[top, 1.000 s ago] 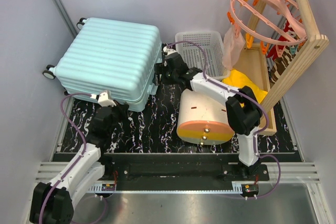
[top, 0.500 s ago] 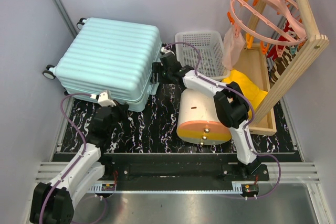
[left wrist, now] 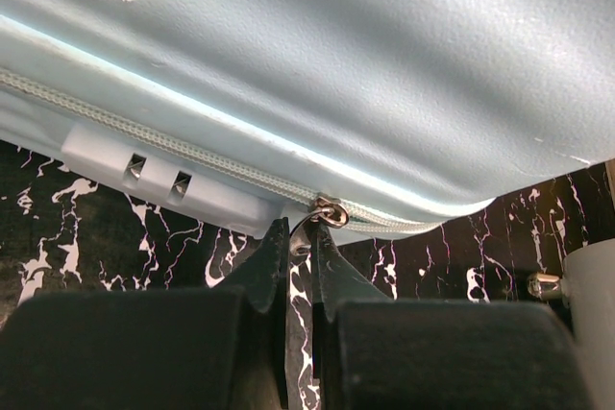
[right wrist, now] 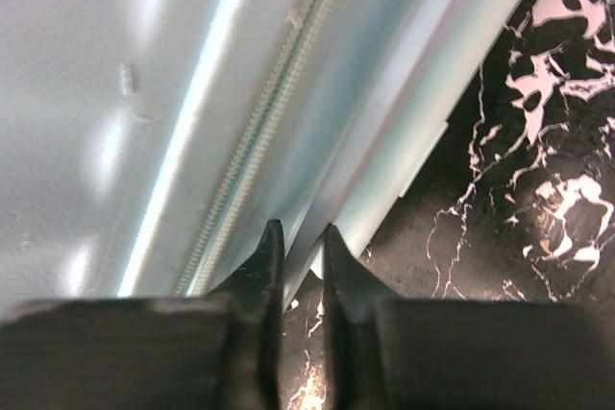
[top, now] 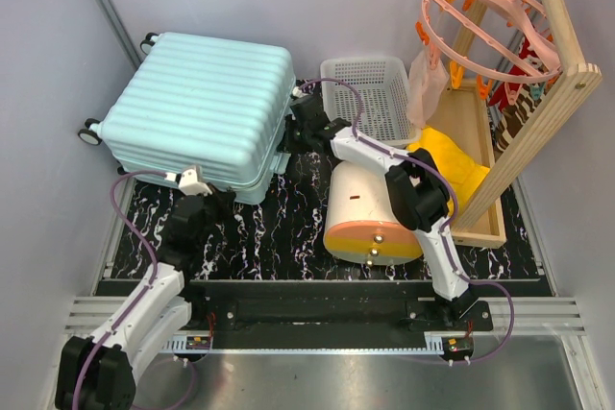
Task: Open, take out, and arrange the luggage
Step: Unzip the luggage at the center of the board.
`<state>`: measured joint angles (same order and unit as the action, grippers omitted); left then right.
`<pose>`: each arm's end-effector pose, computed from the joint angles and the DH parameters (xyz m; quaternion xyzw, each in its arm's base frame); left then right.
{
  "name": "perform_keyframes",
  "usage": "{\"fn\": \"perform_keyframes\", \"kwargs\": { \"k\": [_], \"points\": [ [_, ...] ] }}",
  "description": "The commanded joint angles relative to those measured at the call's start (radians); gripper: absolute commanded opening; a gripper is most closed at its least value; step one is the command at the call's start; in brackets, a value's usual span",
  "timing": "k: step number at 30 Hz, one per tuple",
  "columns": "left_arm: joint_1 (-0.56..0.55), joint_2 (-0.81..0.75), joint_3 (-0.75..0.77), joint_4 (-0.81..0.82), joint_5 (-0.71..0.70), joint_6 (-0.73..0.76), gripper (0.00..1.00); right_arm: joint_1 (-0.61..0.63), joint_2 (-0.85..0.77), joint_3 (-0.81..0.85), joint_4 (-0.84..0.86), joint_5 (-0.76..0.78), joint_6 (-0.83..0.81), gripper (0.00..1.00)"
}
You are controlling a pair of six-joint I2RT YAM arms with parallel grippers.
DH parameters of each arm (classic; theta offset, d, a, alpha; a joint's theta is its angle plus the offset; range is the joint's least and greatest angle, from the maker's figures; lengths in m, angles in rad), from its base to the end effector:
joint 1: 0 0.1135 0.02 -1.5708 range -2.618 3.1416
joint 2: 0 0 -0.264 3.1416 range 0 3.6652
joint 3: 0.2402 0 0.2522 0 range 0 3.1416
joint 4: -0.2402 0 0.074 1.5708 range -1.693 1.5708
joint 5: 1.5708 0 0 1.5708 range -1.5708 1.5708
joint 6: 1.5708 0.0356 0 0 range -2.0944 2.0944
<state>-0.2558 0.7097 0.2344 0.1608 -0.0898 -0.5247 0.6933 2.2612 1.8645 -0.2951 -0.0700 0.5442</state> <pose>0.1644 -0.0397 0.1929 -0.1345 0.7975 -0.1897 0.5567 0.3996 0.3352 0.2079 -0.0822 0.9008 0.2724 0.3280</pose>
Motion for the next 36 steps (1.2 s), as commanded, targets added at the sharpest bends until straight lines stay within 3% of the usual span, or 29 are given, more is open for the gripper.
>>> {"fn": "perform_keyframes", "kwargs": {
  "k": [1, 12, 19, 26, 28, 29, 32, 36],
  "points": [
    [0.021, -0.09, 0.049, 0.074, -0.099, 0.003, 0.0, -0.023, 0.021, 0.002, 0.05, 0.009, -0.016, 0.0],
    [0.044, -0.156, 0.066, 0.008, -0.106, -0.005, 0.0, -0.141, -0.1, -0.137, 0.054, 0.065, -0.066, 0.0],
    [0.055, -0.134, 0.049, 0.003, -0.111, -0.006, 0.0, -0.146, -0.123, -0.177, 0.059, 0.095, -0.076, 0.0],
    [0.055, -0.128, -0.009, 0.092, 0.085, 0.029, 0.0, -0.146, -0.141, -0.198, 0.068, 0.073, -0.07, 0.0],
    [0.055, -0.144, -0.029, 0.134, 0.171, 0.029, 0.06, -0.146, -0.141, -0.203, 0.073, 0.073, -0.066, 0.0],
    [0.055, -0.15, -0.039, 0.147, 0.183, 0.028, 0.17, -0.146, -0.141, -0.208, 0.073, 0.073, -0.066, 0.0],
    [0.053, -0.174, -0.069, 0.16, 0.226, 0.037, 0.36, -0.146, -0.143, -0.215, 0.076, 0.046, -0.064, 0.0],
    [0.055, -0.19, -0.099, 0.174, 0.226, 0.045, 0.47, -0.144, -0.149, -0.222, 0.082, 0.038, -0.066, 0.0]
  ]
}}
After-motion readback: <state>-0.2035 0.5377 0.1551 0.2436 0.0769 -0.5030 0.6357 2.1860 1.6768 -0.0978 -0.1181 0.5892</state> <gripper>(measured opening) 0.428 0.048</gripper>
